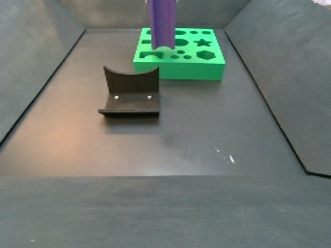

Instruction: Insert the arch object.

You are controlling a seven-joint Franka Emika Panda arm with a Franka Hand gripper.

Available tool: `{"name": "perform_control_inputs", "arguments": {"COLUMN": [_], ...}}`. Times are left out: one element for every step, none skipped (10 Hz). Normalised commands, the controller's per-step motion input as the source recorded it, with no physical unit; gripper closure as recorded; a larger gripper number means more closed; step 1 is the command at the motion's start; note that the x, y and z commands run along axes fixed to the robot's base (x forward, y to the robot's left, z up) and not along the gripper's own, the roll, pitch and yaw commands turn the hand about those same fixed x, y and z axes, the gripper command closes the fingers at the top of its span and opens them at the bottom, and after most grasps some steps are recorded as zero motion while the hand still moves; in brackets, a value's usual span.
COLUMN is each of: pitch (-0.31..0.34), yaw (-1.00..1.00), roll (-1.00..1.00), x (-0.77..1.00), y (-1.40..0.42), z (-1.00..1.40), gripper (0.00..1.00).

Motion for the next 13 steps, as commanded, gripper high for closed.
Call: {"name": "perform_control_inputs", "arguments": {"pitch": [0.016,0.009,0.0,0.0,0.0,0.004,0.023,0.027,0.0,-0.039,-0.126,-0.174,-0.17], "yaw": [-0.04,-0.04,-0.04,-0.03,-0.1,-0.23,-0.25,-0.21,-0.13,0.0,0.08,0.18,0.19], "roll": [0.02,0.01,0.0,0.0,0.0,0.0,0.0,0.0,0.0,0.0,-0.04,-0.06,-0.08], "x": [0.15,0.15,0.03,0.06,0.15,0.26,0.44,0.49,0.35,0.17,0.0,-0.09,-0.07], "y": [0.09,0.09,0.1,0.07,0.0,0.0,0.0,0.0,0.03,0.13,0.14,0.15,0.11], "z": [-0.25,-0.24,-0.28,-0.29,-0.29,-0.27,-0.41,-0.41,-0.39,-0.42,-0.44,-0.43,-0.43], "gripper": [1.0,1.0,1.0,1.0,1.0,1.0,1.0,1.0,1.0,1.0,1.0,1.0,1.0]}}
